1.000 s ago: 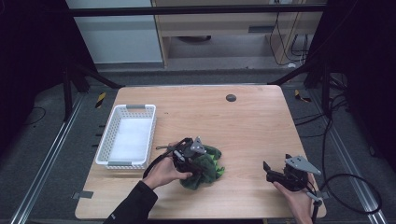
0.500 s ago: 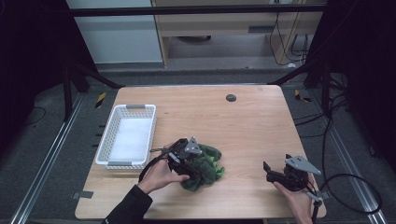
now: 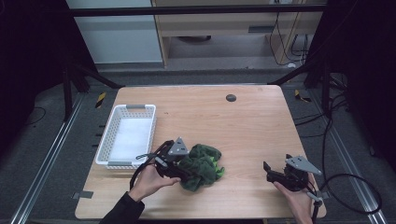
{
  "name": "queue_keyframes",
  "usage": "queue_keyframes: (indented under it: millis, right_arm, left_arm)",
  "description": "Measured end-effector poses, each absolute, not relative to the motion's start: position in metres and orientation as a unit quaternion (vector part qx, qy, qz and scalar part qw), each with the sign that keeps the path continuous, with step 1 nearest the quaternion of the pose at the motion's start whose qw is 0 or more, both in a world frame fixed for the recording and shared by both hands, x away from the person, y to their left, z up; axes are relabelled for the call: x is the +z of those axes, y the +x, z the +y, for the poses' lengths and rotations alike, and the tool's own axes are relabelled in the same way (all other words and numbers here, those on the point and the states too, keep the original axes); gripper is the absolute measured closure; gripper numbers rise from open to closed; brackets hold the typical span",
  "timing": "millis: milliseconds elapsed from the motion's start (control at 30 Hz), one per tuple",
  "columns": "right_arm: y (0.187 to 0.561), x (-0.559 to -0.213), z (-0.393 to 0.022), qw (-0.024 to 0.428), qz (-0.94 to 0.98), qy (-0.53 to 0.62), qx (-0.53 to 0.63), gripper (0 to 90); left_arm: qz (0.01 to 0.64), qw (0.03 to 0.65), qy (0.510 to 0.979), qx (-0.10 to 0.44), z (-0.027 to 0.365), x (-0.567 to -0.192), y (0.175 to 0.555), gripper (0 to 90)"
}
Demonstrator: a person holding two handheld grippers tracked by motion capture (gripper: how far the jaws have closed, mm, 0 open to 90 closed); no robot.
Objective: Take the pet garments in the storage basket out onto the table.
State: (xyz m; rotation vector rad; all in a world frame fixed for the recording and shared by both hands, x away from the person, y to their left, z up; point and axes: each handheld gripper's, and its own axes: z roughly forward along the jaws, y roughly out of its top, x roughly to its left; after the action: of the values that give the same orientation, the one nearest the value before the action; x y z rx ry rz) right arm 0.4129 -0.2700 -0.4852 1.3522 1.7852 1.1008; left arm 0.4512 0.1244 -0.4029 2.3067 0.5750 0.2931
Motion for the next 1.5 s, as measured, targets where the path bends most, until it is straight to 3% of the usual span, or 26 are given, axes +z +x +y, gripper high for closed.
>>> queue_keyframes:
  millis: [533, 1500]
  right_arm:
    - [0.413, -0.485, -0.27, 0.315, 0.678, 0.516, 0.418, 9.2]
    - [0.411, -0.486, -0.267, 0.319, 0.683, 0.509, 0.414, 8.9]
  left_arm:
    - [0.289, 0.434, 0.839, 0.157, 0.172, -0.404, 0.434, 21.2]
    - [0.433, 0.465, 0.728, 0.257, 0.254, -0.422, 0.409, 32.9]
